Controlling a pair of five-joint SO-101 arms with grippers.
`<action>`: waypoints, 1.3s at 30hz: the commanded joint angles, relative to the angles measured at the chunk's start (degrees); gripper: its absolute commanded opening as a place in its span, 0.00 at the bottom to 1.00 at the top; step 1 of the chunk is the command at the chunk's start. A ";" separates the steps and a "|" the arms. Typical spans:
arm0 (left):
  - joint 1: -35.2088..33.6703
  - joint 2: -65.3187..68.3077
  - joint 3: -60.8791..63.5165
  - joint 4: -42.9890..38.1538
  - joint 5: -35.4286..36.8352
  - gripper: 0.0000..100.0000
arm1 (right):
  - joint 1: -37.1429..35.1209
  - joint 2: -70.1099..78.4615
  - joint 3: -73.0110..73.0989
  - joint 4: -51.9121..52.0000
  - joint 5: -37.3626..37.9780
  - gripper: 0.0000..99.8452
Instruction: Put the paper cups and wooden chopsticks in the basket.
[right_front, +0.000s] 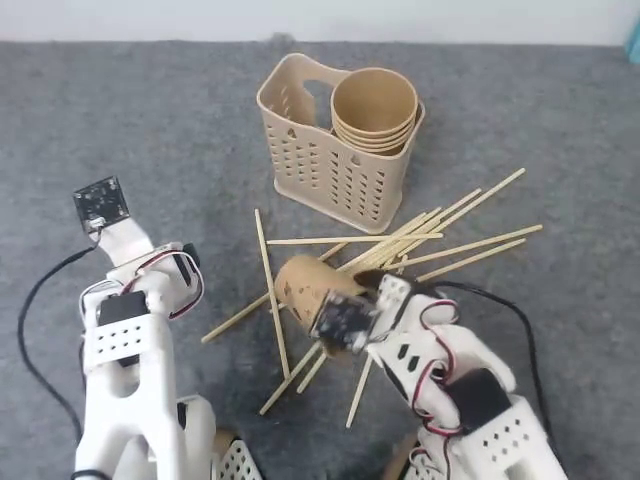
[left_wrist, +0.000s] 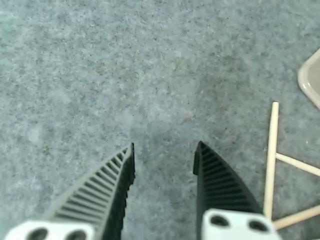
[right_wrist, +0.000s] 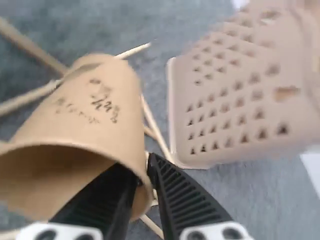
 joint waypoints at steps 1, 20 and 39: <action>0.53 -1.76 -0.22 -1.23 -0.53 0.19 | 2.68 -0.48 -9.76 4.00 -7.38 0.01; 0.53 -1.76 -0.13 -1.23 -0.53 0.19 | 8.48 36.00 -67.60 25.80 -20.22 0.01; 0.44 -1.76 -0.13 -1.23 -3.16 0.19 | 21.23 88.84 -135.74 33.27 -23.21 0.01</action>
